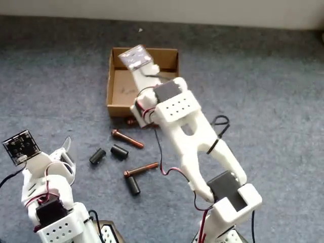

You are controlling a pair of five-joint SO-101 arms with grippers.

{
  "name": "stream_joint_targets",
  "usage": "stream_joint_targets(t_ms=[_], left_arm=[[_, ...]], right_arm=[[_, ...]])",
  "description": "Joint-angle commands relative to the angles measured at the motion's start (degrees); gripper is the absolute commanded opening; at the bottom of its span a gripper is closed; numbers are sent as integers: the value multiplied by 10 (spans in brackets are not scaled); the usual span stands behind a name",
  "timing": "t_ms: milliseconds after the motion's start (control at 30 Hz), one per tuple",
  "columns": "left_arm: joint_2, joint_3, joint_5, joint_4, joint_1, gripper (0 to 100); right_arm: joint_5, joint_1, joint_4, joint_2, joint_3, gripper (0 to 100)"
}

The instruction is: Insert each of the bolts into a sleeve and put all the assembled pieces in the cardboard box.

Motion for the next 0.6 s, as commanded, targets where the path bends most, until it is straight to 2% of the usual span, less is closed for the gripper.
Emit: stream_joint_targets(t_ms=[0, 233, 400, 567], left_arm=[[-4, -26, 4, -12, -3, 301], [-4, -26, 4, -12, -3, 301], [-4, -26, 4, -12, -2, 301], [-4, -26, 4, -12, 0, 301]], right_arm=[[3, -53, 3, -15, 11, 134], [5, -151, -78, -11, 94, 134], [5, -157, -159, -11, 147, 134], [6, -169, -189, 15, 168, 134]])
